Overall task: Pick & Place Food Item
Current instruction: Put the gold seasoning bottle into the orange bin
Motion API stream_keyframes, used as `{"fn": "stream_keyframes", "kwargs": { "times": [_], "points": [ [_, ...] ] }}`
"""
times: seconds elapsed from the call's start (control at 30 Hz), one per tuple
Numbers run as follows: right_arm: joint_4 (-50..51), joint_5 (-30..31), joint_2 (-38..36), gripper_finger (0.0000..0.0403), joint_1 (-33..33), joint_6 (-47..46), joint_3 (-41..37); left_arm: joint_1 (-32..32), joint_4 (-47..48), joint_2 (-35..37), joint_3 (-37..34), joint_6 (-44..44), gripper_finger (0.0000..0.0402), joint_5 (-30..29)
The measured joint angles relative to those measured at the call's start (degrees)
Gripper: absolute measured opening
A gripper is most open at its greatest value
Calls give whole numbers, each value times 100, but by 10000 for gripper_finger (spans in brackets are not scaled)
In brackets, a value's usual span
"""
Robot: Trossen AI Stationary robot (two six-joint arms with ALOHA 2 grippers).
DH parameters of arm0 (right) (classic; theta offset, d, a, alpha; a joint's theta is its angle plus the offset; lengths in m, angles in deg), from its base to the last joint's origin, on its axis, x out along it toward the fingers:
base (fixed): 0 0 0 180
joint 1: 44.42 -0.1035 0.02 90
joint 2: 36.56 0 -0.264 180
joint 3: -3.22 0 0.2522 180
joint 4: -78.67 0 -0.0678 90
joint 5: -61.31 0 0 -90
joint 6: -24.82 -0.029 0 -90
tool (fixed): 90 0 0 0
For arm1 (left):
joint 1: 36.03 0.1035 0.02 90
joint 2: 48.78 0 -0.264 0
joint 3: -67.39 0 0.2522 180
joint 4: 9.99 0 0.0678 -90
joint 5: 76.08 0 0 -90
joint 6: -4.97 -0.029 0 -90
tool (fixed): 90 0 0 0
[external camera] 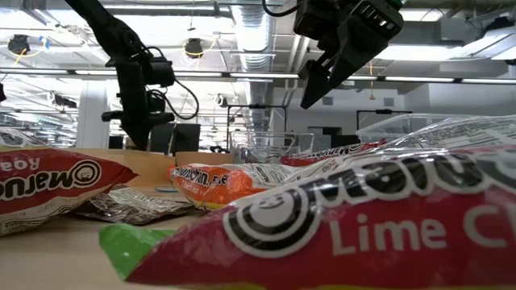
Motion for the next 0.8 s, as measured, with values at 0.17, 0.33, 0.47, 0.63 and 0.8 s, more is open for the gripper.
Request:
{"fn": "stream_keyframes", "kwargs": {
  "times": [0.17, 0.33, 0.47, 0.63, 0.8],
  "points": [
    [2, 1, 0, 370, -2, 0, 0, -1, -58, 0, 0, 65, 0, -220],
    [2, 0, 0, 370, 0, 0, 0, 0, -140, 0, 0, 127, 0, -438],
    [2, 2, 0, 370, 0, 0, 0, -2, -257, 0, 0, 127, 0, -456],
    [2, 2, 0, 370, -2, 0, 0, 0, -446, 0, 0, 105, 0, -474],
    [2, 2, 0, 370, -2, 0, 0, 0, -683, 0, 0, 33, 0, -231]
  ]
}}
